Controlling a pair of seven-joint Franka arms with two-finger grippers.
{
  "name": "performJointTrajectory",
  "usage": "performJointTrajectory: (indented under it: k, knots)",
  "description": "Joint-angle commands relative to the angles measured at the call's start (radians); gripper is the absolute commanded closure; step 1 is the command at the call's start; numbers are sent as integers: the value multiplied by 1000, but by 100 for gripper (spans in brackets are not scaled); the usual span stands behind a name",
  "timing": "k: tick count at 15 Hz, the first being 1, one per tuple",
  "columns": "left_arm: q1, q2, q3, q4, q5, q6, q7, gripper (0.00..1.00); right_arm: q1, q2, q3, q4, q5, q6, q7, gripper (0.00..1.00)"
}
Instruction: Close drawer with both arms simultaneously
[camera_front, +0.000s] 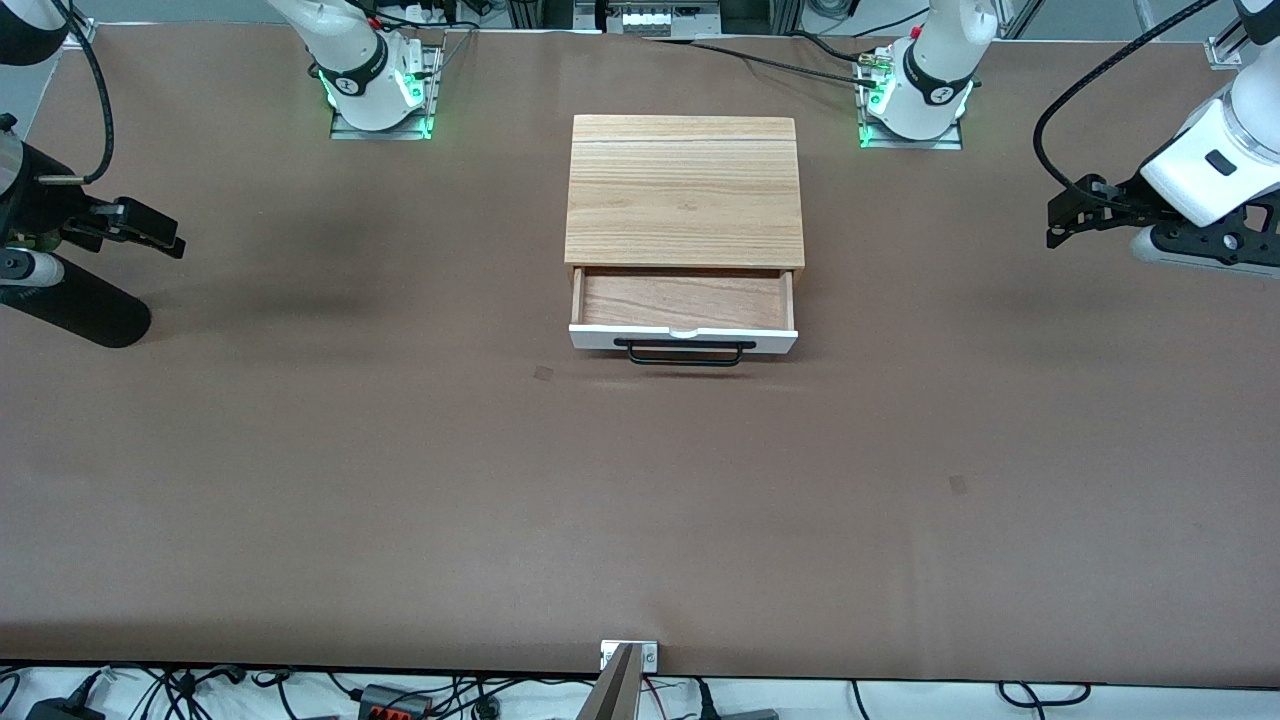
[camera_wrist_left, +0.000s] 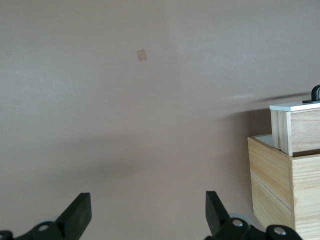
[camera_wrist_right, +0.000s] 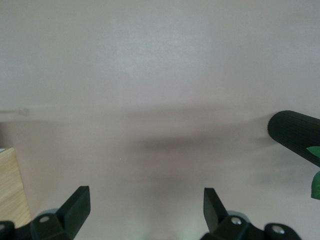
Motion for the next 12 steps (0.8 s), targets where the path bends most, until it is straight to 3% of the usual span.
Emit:
performJointTrajectory:
  k: [1, 12]
  knots:
    - [5, 10, -9, 31, 16, -22, -6, 0, 6, -18, 1, -17, -5, 6, 14, 0]
    - [4, 22, -7, 25, 7, -25, 0, 0, 6, -15, 1, -14, -5, 6, 14, 0]
